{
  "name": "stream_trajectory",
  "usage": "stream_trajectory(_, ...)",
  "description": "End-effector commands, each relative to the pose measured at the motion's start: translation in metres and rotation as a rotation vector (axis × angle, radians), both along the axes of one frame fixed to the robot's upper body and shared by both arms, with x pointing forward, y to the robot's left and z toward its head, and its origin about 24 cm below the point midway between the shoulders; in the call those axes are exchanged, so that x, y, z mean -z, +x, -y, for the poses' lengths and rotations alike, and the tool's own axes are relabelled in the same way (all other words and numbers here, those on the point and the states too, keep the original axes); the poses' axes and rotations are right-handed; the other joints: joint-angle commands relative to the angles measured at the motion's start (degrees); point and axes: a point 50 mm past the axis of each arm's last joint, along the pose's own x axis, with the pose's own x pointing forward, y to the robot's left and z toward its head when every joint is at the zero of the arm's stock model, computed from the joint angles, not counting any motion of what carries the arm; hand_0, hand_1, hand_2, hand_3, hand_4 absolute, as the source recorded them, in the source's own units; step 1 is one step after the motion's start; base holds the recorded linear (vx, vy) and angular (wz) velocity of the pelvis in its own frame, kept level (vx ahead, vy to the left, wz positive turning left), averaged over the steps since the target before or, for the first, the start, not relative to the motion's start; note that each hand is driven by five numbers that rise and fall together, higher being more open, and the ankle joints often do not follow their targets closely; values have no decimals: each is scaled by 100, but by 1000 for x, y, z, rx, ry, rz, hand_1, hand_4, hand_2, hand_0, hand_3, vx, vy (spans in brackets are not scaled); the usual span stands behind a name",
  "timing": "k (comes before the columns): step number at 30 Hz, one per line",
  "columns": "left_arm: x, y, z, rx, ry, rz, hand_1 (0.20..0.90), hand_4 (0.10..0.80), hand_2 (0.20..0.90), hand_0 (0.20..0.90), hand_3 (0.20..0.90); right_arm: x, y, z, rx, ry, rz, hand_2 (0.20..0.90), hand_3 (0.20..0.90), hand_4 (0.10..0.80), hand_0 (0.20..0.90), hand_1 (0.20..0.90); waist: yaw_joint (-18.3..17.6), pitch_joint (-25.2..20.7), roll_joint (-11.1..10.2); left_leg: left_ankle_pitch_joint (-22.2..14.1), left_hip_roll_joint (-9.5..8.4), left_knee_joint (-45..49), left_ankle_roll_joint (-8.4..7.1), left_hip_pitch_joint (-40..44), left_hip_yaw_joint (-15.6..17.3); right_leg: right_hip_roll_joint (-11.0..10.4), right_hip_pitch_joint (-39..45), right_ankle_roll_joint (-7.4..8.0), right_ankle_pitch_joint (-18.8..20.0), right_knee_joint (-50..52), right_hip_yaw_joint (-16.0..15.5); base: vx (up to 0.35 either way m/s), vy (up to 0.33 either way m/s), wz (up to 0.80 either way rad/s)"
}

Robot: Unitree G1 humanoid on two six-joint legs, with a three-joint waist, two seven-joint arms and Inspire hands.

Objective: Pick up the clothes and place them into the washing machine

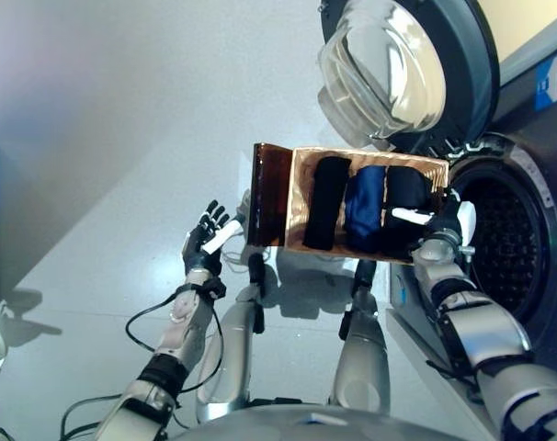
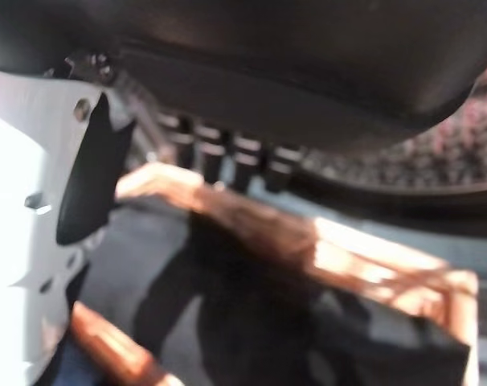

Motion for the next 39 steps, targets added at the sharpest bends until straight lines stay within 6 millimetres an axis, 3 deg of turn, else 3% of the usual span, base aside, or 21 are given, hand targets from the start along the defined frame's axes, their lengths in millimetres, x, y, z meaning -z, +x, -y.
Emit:
stream_trajectory(1, -17, 2, -7, -51, 10, 124, 900, 800, 900, 900, 900, -13, 7, -6, 13, -26, 106, 900, 900, 800, 900, 900, 2, -374, -110, -45, 204, 374, -355, -144, -259, -132, 167, 39, -216, 641, 109, 6, -1, 4)
stream_trajectory(15, -21, -3, -10, -32, 12, 142, 900, 800, 900, 900, 900, 4, -4, -1, 53, -41, -15, 900, 900, 800, 900, 900, 152, -284, -8, -156, 57, 744, -290, -576, -335, -200, -93, -12, -317, 899, 123, -17, 18, 6)
stream_trajectory(24, -18, -7, -13, -29, 16, 135, 900, 800, 900, 900, 900, 6, -8, 6, 92, -43, -20, 900, 900, 800, 900, 900, 155, -290, 41, -195, 37, 881, -286, -740, -333, -192, -314, -48, -387, 1071, 192, -11, 9, 3)
stream_trajectory(39, -20, -8, -17, -25, 13, 149, 900, 800, 900, 900, 900, -1, -22, 38, 139, -115, -60, 900, 900, 800, 900, 900, 86, -334, 278, -66, 47, 663, -343, -713, -278, -192, -556, -45, -434, 1193, 353, -3, -3, -3)
